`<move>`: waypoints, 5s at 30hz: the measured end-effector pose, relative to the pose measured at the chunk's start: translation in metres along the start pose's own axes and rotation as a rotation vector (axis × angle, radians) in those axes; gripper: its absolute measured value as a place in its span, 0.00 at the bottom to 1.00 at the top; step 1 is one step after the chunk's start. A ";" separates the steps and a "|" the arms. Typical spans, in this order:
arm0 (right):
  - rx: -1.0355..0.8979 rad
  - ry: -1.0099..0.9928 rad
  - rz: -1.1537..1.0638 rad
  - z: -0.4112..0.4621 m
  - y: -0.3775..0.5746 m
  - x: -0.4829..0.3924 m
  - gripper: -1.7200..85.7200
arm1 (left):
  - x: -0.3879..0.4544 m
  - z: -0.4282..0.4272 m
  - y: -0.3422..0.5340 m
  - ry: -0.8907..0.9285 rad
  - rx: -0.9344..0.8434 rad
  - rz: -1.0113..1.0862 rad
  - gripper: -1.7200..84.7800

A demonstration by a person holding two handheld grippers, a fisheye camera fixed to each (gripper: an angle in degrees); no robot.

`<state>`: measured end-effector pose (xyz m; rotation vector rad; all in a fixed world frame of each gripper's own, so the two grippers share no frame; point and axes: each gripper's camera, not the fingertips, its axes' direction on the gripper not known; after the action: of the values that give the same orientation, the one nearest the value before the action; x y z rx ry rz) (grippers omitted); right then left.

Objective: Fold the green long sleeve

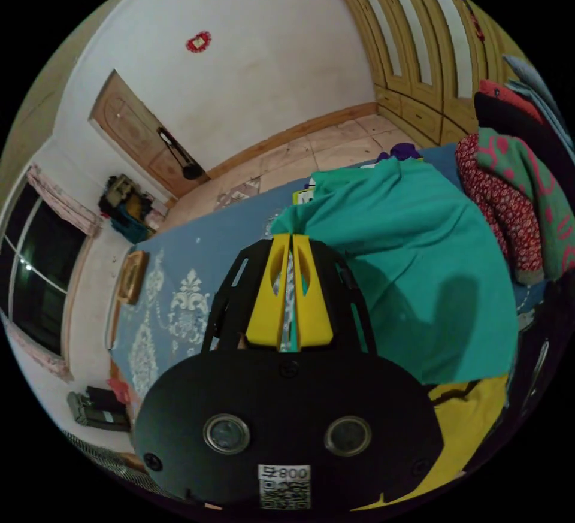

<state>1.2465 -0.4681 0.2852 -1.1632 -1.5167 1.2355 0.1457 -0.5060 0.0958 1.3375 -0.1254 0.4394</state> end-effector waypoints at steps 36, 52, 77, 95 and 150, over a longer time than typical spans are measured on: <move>-0.204 -0.655 -0.097 -0.259 0.676 -0.090 0.02 | -0.003 -0.387 0.182 0.267 0.342 -0.385 0.03; 0.007 -0.664 -0.152 -0.394 0.859 -0.074 0.02 | 0.012 -0.446 0.083 0.508 0.360 -0.424 0.11; 0.037 -0.653 -0.061 -0.447 1.040 -0.071 0.02 | 0.093 -0.528 -0.046 0.753 0.128 -0.608 0.05; 0.108 -0.716 -0.177 -0.475 1.087 -0.126 0.02 | 0.216 -0.825 -0.010 0.747 0.569 -0.490 0.03; 0.475 -0.900 -0.792 -0.492 0.886 -0.304 0.02 | 0.663 -1.471 0.142 -0.017 1.431 0.136 0.03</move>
<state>1.9184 -0.5882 -0.5233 0.3911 -1.8545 1.4586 0.4603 1.0828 0.0969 2.7446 0.1287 0.6646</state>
